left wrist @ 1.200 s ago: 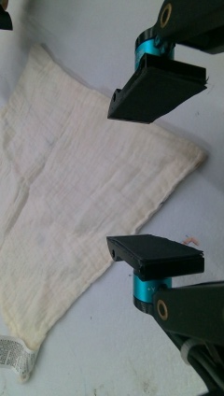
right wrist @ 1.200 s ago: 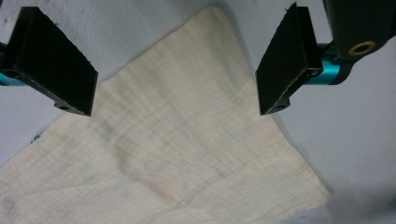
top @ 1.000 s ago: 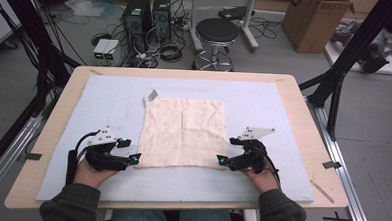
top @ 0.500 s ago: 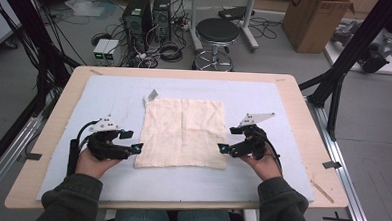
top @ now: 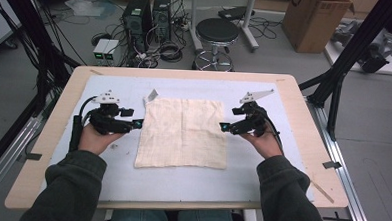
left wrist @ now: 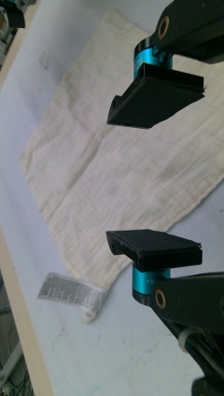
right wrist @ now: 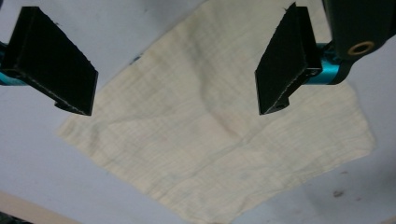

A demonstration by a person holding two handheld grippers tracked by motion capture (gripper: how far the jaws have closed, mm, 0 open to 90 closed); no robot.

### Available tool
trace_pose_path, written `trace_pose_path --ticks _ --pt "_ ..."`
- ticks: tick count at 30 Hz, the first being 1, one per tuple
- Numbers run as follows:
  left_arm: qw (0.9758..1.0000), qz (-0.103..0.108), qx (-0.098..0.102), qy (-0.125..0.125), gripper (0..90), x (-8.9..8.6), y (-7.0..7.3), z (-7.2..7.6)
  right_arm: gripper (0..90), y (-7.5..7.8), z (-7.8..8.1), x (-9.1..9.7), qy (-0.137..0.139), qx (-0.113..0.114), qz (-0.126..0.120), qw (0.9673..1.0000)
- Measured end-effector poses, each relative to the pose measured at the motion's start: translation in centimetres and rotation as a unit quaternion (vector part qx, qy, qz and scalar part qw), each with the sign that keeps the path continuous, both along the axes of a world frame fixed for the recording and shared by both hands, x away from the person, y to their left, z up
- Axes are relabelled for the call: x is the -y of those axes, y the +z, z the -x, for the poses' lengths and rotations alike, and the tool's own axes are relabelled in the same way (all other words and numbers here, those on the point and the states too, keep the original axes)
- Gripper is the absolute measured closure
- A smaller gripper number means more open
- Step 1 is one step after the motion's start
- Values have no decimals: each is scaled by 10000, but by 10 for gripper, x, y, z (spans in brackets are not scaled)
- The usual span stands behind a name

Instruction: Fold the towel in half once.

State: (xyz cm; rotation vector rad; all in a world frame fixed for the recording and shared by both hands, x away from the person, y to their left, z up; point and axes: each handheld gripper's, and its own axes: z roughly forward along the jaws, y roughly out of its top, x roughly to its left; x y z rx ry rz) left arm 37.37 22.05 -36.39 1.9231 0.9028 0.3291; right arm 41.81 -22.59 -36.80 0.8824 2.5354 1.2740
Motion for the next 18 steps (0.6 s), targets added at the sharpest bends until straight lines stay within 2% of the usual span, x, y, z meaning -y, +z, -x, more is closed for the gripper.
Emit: trace_pose_path --ticks 2,3,4,8,14,15,18 --pt "10000 14 -74 56 381 -1 0 -9 138 3 -8 0 -109 90 120 9998" --pt "9998 73 -131 99 382 -2 -1 -13 150 4 -12 1 -123 100 108 9998" --pt "9998 51 -149 112 385 -3 -1 -17 150 6 -16 2 -121 41 90 9999" --pt "9995 100 -179 221 404 -6 0 -29 150 12 -32 2 -199 49 92 9997" --pt "9991 -2 -162 401 395 -5 8 -51 153 23 -56 -4 -250 26 155 9996" --pt "9990 -9 -146 413 392 -3 9 -55 154 24 -60 -5 -285 -45 159 9995" --pt "9991 -6 -86 425 399 2 9 -66 201 25 -73 -9 -402 -73 149 9991"
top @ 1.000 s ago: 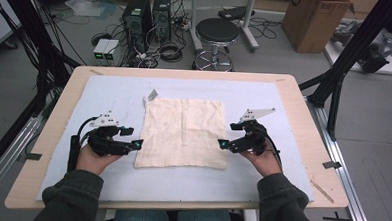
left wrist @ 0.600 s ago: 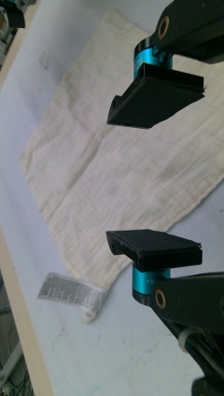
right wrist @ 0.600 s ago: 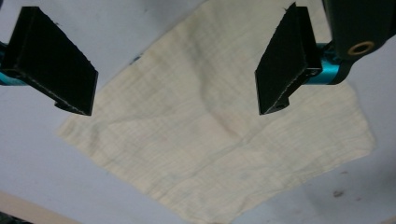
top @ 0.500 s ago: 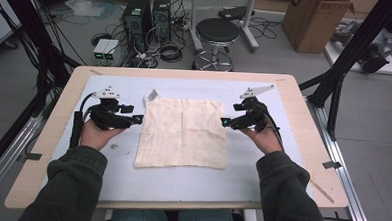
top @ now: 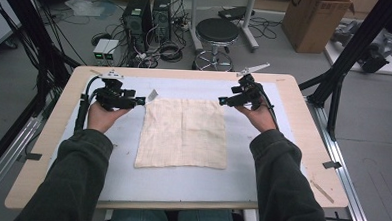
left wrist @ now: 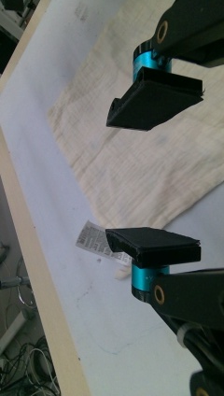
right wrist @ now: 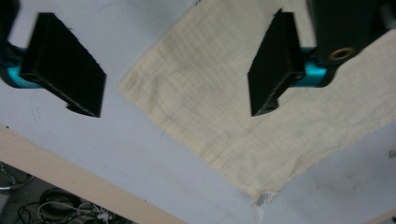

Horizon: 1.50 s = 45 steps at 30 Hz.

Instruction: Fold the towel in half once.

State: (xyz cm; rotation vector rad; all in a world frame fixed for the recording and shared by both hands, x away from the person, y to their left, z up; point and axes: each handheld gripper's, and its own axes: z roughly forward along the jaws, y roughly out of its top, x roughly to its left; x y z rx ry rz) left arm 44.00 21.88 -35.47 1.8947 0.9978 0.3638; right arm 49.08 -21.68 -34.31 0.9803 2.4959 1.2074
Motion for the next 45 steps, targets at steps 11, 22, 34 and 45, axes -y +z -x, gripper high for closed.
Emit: trace_pose_path --ticks 11,22,34,45 --pt "9987 158 -443 218 388 6 -34 -26 285 -35 -28 -2 -432 -322 42 9985" --pt "9949 -20 -687 739 444 5 -59 -43 381 -60 -39 -13 -737 -416 279 9960" --pt "9906 -167 -1007 912 485 15 -75 -49 442 -75 -43 -17 -926 -694 422 9924" --pt "9878 -79 -1004 1188 545 17 -78 -52 526 -86 -43 -13 -1140 -806 522 9888"
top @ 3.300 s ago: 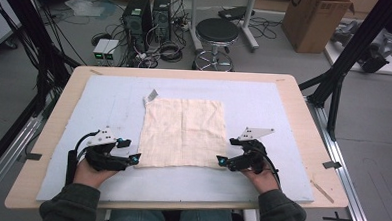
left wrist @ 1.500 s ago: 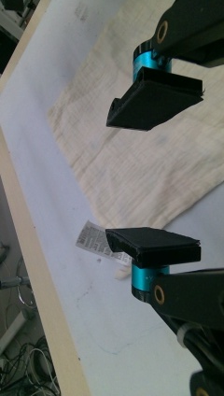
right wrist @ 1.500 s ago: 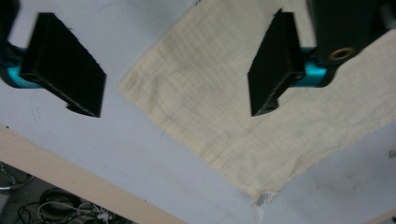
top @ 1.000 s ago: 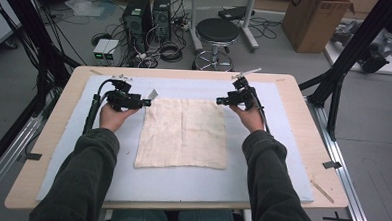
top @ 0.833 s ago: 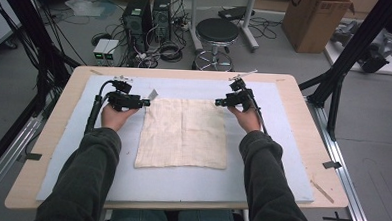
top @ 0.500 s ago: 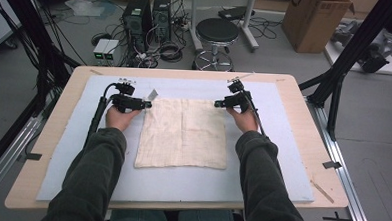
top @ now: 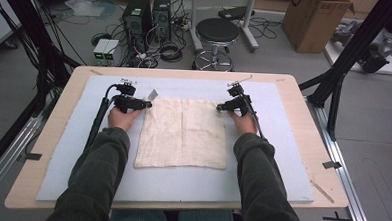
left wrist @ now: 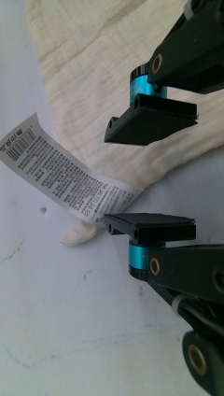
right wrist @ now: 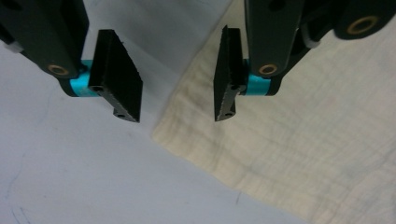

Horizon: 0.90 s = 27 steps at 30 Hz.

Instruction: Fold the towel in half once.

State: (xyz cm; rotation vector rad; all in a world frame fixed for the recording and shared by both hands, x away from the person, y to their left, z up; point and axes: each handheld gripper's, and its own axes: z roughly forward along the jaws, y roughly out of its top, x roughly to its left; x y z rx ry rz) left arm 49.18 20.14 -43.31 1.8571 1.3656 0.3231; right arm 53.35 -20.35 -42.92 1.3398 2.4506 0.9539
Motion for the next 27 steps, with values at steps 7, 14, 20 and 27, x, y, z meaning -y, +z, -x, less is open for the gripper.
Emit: trace_pose_path --ticks 7,14,20,27 --pt "10000 -42 14 55 630 8 -6 -1 684 0 1 -8 222 40 62 9997" --pt "9999 -29 -28 116 862 9 -8 -2 867 -2 1 -7 363 -21 -59 9993" --pt "9999 -109 32 -13 884 8 -4 1 872 4 2 -2 436 -6 -95 9990" --pt "9996 -54 219 -142 884 7 9 7 872 16 8 2 488 154 -155 9986"
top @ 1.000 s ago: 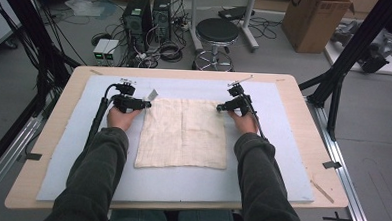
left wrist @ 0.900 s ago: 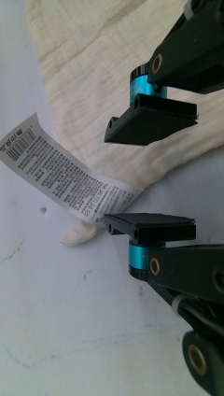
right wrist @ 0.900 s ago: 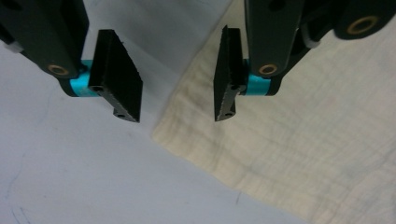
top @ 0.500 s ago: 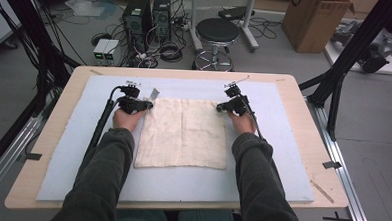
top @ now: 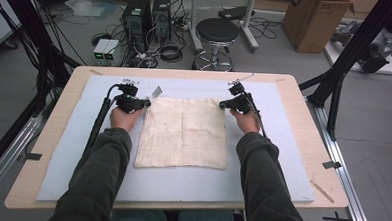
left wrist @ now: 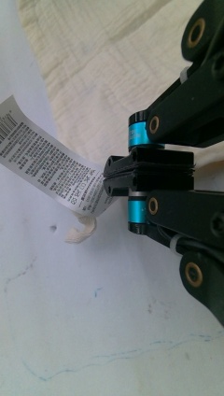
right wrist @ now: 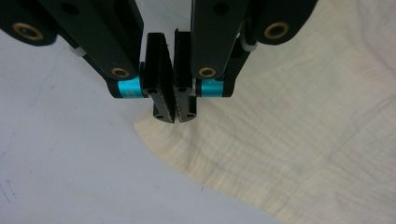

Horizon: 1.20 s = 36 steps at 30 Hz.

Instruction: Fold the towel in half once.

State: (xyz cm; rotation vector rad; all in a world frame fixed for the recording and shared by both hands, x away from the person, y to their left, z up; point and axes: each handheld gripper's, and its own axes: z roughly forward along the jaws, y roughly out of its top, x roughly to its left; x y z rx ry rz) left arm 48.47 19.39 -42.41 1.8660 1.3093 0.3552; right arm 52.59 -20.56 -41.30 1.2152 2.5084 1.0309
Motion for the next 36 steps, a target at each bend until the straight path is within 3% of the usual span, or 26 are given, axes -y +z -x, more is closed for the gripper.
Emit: trace_pose_path --ticks 10,15,18,22,25,36 --pt "9996 75 279 -17 885 -5 16 11 872 13 9 6 83 183 -276 9994" --pt "9992 103 371 -51 886 -6 16 19 872 19 14 4 297 360 -289 9985" --pt "9988 155 469 -52 886 -9 17 24 872 19 18 4 293 325 -305 9986" --pt "9983 165 543 -121 886 -13 16 32 872 19 21 8 330 443 -285 9981" --pt "9982 217 520 -205 885 -13 16 35 872 20 24 10 377 477 -365 9975" --pt "9960 268 747 -417 885 -12 21 53 872 22 42 16 578 576 -538 9952"
